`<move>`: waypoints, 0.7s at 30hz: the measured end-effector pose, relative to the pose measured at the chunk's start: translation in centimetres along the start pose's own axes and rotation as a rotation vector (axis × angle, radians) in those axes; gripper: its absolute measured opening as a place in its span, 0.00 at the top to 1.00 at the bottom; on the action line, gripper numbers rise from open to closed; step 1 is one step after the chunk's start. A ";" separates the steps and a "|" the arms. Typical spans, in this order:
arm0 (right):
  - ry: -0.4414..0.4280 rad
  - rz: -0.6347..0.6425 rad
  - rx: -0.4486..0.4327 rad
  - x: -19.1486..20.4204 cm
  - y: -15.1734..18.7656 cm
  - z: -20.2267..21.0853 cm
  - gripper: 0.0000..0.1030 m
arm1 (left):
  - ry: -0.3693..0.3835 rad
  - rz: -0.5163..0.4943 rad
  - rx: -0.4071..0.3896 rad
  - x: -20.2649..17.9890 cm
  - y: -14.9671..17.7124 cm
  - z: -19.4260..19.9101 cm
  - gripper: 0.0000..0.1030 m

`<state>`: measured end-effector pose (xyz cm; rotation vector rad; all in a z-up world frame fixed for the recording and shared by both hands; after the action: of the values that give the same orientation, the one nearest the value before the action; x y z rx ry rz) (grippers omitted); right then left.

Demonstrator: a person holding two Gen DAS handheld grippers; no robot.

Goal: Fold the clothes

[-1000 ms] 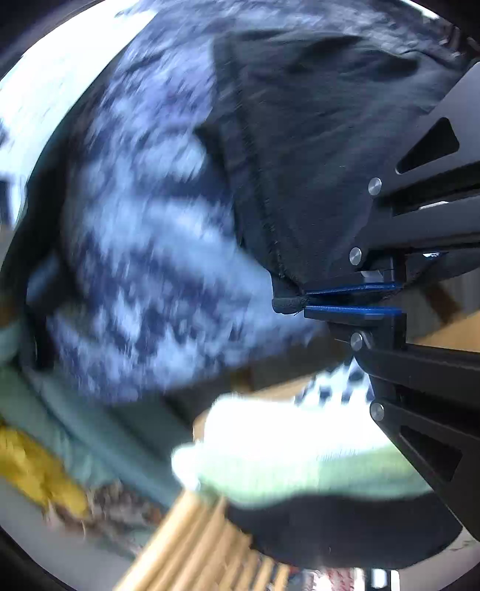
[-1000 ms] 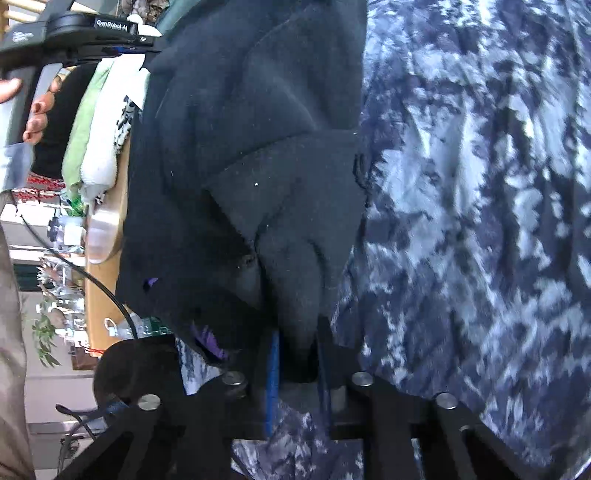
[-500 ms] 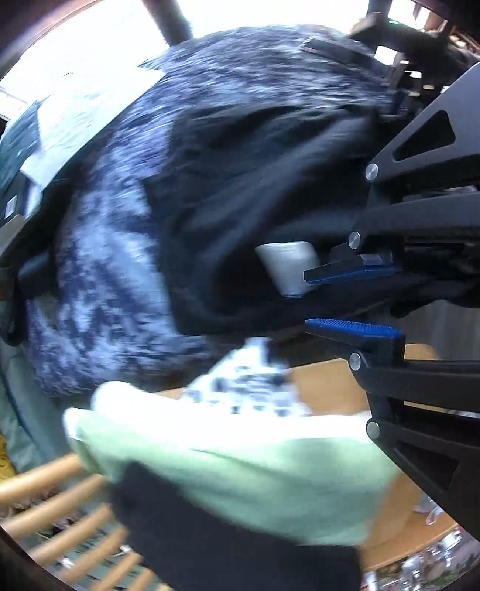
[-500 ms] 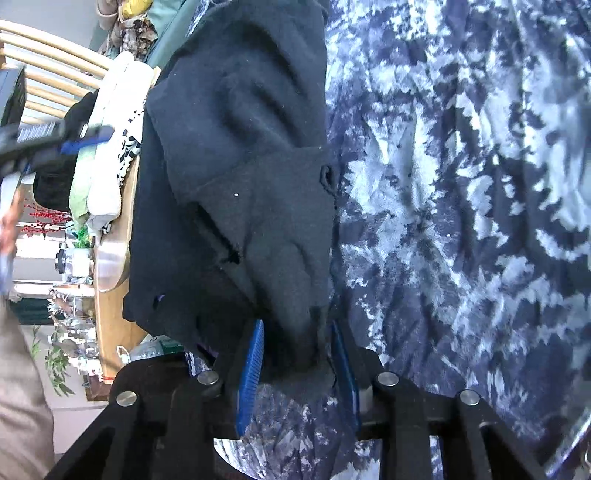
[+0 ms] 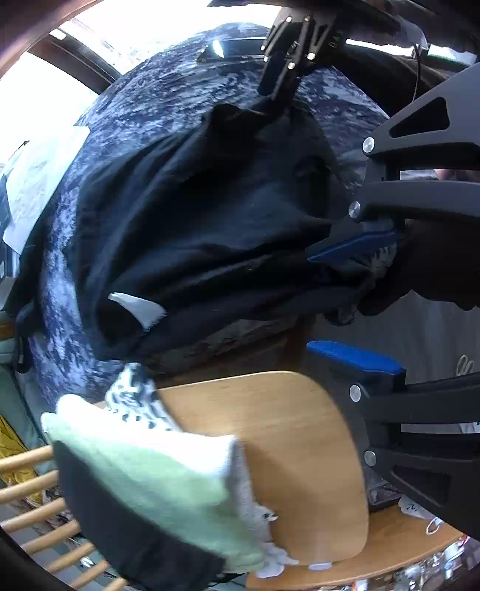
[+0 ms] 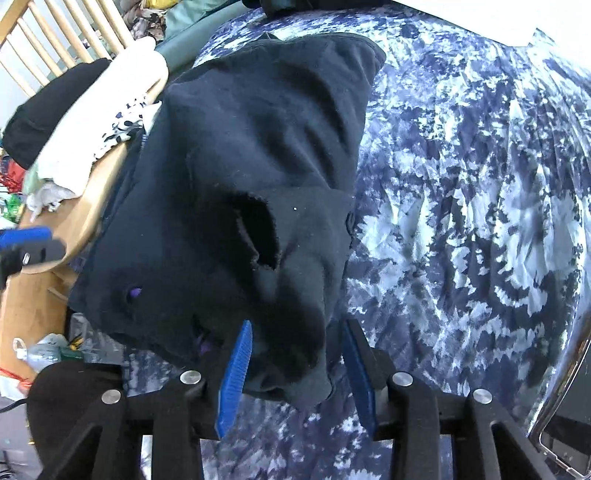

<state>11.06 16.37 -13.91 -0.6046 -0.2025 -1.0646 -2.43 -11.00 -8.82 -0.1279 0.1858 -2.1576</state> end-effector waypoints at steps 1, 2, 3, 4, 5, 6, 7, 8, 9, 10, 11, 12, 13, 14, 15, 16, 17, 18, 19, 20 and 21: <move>0.004 -0.002 0.002 0.2 0.1 -0.3 0.59 | 0.006 0.009 0.009 0.0 0.4 -0.5 0.55; 0.003 -0.007 0.004 0.4 0.2 -0.8 0.59 | 0.015 0.014 0.017 0.0 0.6 -0.9 0.55; 0.002 -0.013 0.007 0.6 0.3 -1.2 0.59 | 0.023 0.020 0.025 -0.1 0.8 -1.2 0.55; -0.005 -0.019 0.007 0.6 0.4 -1.4 0.59 | 0.025 0.030 0.033 0.0 1.0 -1.6 0.55; -0.009 -0.029 0.006 0.6 0.5 -1.6 0.59 | 0.019 0.033 0.034 0.1 1.0 -1.8 0.55; -0.009 -0.036 0.006 0.5 0.5 -1.7 0.59 | 0.009 0.034 0.034 0.1 1.0 -1.9 0.55; -0.009 -0.043 0.005 0.5 0.5 -1.8 0.59 | -0.006 0.034 0.036 0.2 1.0 -2.2 0.55; -0.006 -0.049 0.005 0.2 0.6 -1.7 0.59 | -0.009 0.034 0.039 0.2 1.1 -2.4 0.54; -0.004 -0.054 0.005 0.1 0.7 -1.7 0.59 | -0.007 0.036 0.045 0.2 1.2 -2.6 0.54; -0.005 -0.055 0.005 0.0 0.7 -1.7 0.59 | -0.004 0.037 0.052 0.1 1.3 -2.8 0.54; -0.005 -0.058 0.004 0.0 0.7 -1.6 0.59 | -0.005 0.039 0.058 0.1 1.4 -3.0 0.53; -0.006 -0.061 0.003 -0.1 0.7 -1.6 0.59 | -0.007 0.041 0.061 0.1 1.4 -3.2 0.53; -0.009 -0.066 0.002 -0.1 0.7 -1.6 0.59 | -0.007 0.043 0.065 0.1 1.5 -3.3 0.53; -0.014 -0.071 0.002 -0.2 0.8 -1.5 0.59 | -0.006 0.045 0.070 0.0 1.5 -3.4 0.52; -0.019 -0.076 0.002 -0.3 0.9 -1.4 0.59 | -0.006 0.047 0.074 0.0 1.6 -3.6 0.52; -0.022 -0.079 0.002 -0.3 0.9 -1.4 0.59 | -0.006 0.047 0.072 0.0 1.6 -3.5 0.52; -0.024 -0.081 0.003 -0.3 0.9 -1.4 0.59 | -0.006 0.046 0.071 0.0 1.6 -3.5 0.51; -0.026 -0.083 0.004 -0.4 1.0 -1.3 0.59 | -0.012 0.045 0.067 0.1 1.6 -3.5 0.49; -0.029 -0.085 0.004 -0.4 1.0 -1.3 0.59 | -0.018 0.043 0.063 0.1 1.7 -3.5 0.48; -0.032 -0.086 0.004 -0.4 1.0 -1.2 0.59 | -0.026 0.040 0.061 0.2 1.7 -3.5 0.47; -0.034 -0.088 0.004 -0.4 1.1 -1.2 0.59 | -0.018 0.040 0.063 0.1 1.8 -3.5 0.46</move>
<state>11.63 16.37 -15.46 -0.6147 -0.2633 -1.1388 -1.61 -11.77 -12.62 -0.1064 0.1089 -2.1193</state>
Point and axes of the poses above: each gripper's, at about its wrist camera, not at the fingertips, and z roughly against the way its jaws point, x to its left, y to its underside, the point moved 10 cm from there along -z, roughly the way its jaws point, and after that the axes turned 7 degrees about -y, right-handed, at the moved point
